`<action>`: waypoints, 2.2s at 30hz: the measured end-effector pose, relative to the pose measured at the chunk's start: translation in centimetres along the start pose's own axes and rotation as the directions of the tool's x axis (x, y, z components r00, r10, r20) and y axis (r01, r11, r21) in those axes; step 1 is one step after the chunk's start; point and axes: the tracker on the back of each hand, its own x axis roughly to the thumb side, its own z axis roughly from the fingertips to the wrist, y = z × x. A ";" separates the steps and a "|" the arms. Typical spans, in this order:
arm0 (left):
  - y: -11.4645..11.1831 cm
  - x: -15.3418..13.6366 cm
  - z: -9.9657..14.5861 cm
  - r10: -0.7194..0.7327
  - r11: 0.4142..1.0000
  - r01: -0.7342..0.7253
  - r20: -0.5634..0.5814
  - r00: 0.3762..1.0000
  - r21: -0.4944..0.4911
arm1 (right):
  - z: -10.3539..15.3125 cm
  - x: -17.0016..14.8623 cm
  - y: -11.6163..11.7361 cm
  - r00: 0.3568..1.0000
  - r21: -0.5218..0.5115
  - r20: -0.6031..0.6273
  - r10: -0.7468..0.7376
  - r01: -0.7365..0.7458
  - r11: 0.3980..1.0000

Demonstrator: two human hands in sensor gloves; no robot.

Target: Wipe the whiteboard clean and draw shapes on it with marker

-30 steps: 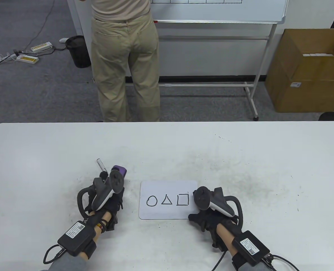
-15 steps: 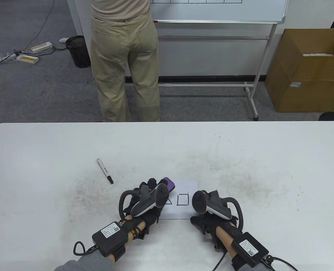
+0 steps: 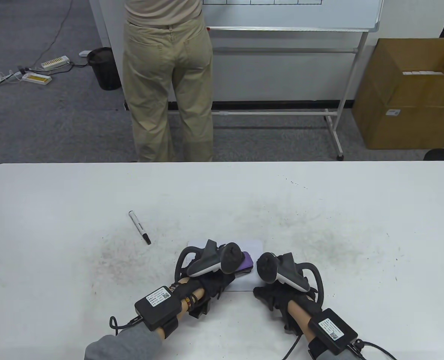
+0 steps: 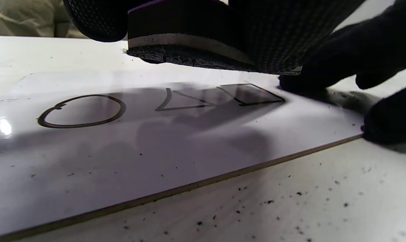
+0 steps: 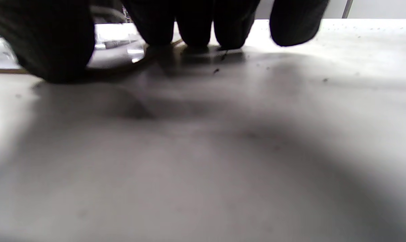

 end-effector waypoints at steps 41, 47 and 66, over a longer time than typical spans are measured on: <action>3.1 -10.0 4.3 0.033 0.999 -0.038 -0.163 0.986 -0.027 | -0.2 0.3 -0.3 0.999 0.017 -0.032 0.010 -0.010 1.000; 4.0 -6.2 1.8 0.036 0.999 -0.035 -0.107 0.994 0.006 | -0.2 0.2 -0.3 1.000 0.013 -0.030 0.005 -0.005 1.000; 0.1 1.8 -3.2 -0.185 0.982 0.185 0.013 0.983 -0.032 | -0.2 0.0 -0.1 1.000 -0.002 -0.024 -0.017 0.017 1.000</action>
